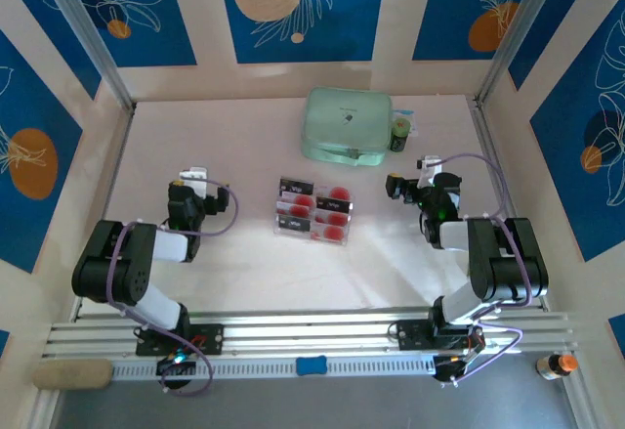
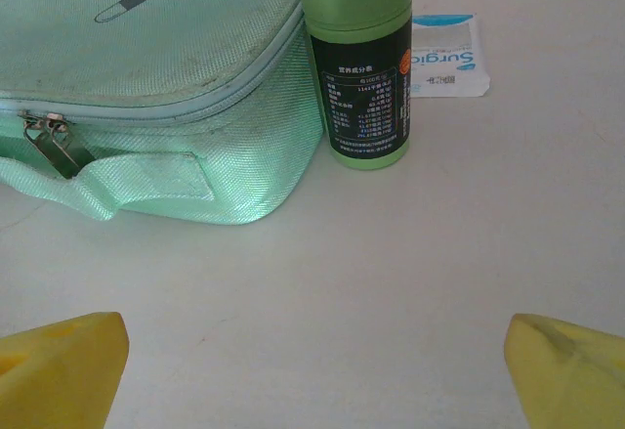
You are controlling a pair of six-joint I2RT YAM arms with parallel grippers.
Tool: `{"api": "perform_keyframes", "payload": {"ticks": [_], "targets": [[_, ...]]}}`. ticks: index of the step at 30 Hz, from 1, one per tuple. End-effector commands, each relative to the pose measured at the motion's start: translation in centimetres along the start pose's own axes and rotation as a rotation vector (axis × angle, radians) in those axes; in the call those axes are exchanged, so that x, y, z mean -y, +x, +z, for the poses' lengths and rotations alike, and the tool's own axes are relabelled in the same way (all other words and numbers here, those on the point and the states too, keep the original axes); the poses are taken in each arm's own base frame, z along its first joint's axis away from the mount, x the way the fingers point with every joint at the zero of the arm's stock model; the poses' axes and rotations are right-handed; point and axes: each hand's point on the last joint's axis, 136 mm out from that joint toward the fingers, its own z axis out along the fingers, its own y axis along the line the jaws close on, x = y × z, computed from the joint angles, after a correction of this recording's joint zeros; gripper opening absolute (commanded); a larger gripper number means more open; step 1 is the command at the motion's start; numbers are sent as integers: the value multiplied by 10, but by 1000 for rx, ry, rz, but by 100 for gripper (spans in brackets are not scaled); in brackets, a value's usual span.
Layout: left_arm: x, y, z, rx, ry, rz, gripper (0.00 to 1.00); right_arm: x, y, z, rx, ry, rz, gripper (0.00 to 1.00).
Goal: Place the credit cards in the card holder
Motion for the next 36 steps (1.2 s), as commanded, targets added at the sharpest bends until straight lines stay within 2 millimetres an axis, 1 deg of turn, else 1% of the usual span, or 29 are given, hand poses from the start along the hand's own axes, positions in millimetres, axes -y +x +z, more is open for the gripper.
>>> {"api": "perform_keyframes", "payload": {"ticks": [1,32,33,36], "targets": [[0,-7,2,22,11,8,100,-2,-2,-1,7,-15,-17,99],[-2,-7,2,21,3,0,100,-2,-3,-3,13,-39,-1,99],[-4,-8,1,24,-7,1,100,-3,-5,-4,17,-40,0,99],[-10,-18,-2,12,-38,-12,100,-6,-20,-15,-1,-20,-2,99]]}}
